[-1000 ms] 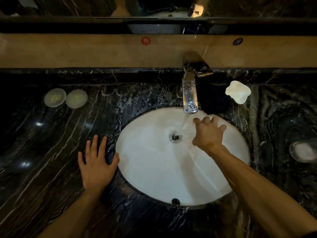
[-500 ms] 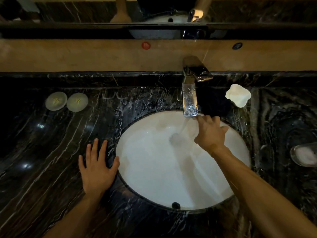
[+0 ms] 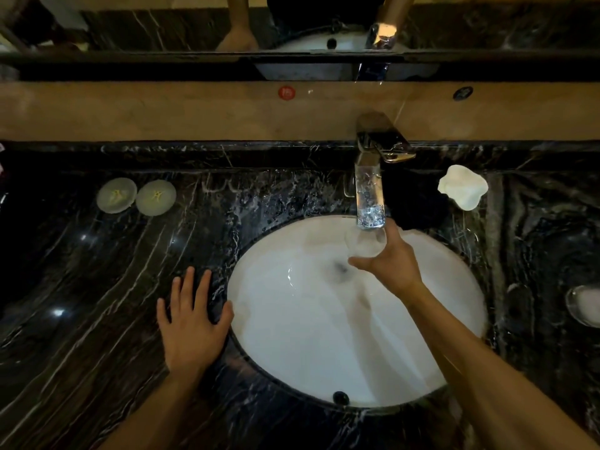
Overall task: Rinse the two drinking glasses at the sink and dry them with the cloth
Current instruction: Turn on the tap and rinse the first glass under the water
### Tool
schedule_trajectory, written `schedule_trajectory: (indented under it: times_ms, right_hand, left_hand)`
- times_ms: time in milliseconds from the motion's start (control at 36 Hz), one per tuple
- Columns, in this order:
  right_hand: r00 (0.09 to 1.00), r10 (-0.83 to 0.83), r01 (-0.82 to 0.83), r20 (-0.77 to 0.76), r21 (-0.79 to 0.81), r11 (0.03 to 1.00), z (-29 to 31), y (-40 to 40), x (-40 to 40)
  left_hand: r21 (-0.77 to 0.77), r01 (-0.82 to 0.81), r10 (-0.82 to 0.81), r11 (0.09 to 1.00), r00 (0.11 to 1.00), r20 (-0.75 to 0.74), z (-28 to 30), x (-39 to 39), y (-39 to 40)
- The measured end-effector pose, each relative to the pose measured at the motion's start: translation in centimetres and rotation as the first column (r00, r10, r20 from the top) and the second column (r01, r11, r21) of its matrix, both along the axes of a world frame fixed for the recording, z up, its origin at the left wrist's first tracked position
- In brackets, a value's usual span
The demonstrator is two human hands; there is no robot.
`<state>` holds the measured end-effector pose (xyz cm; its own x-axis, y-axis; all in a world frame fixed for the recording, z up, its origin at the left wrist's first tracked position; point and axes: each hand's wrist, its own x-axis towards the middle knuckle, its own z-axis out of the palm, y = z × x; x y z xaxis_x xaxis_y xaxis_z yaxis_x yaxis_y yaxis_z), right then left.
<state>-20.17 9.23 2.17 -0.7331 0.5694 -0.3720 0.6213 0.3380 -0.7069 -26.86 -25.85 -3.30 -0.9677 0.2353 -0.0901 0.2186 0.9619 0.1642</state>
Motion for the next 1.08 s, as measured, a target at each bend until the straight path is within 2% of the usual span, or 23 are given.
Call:
schedule_trajectory:
  times_ms: [250,389,611,750,945,1084]
  right_hand:
    - [0.985,0.017,-0.007,0.174,-0.059,0.998,-0.5,0.7,0.1]
    - [0.996,0.034,-0.016,0.078,-0.228,0.973,-0.6,-0.1,-0.4]
    - [0.998,-0.047,0.031,-0.052,-0.267,0.963,-0.6,-1.6,-1.7]
    - [0.991,-0.112,0.099,-0.073,-0.17,0.981,-0.6,-1.7,-2.2]
    - [0.99,-0.075,0.09,-0.12,0.119,0.989,-0.1,-1.0,-1.9]
    - [0.997,-0.021,0.003,0.069,0.262,0.965,0.4,-0.4,-1.7]
  left_hand:
    - [-0.008,-0.008,0.008,1.0,1.0,0.008,-0.1,-0.1,0.0]
    - [-0.002,-0.004,0.004,1.0,1.0,0.007,-0.1,0.0,0.0]
    - [0.005,0.0,0.0,1.0,1.0,0.001,-0.1,0.0,0.0]
    - [0.001,0.005,-0.005,1.0,1.0,-0.012,-0.1,0.0,0.0]
    - [-0.006,0.002,-0.002,1.0,1.0,-0.002,-0.2,0.0,0.0]
    - [-0.001,0.003,-0.003,1.0,1.0,-0.003,-0.2,0.0,-0.1]
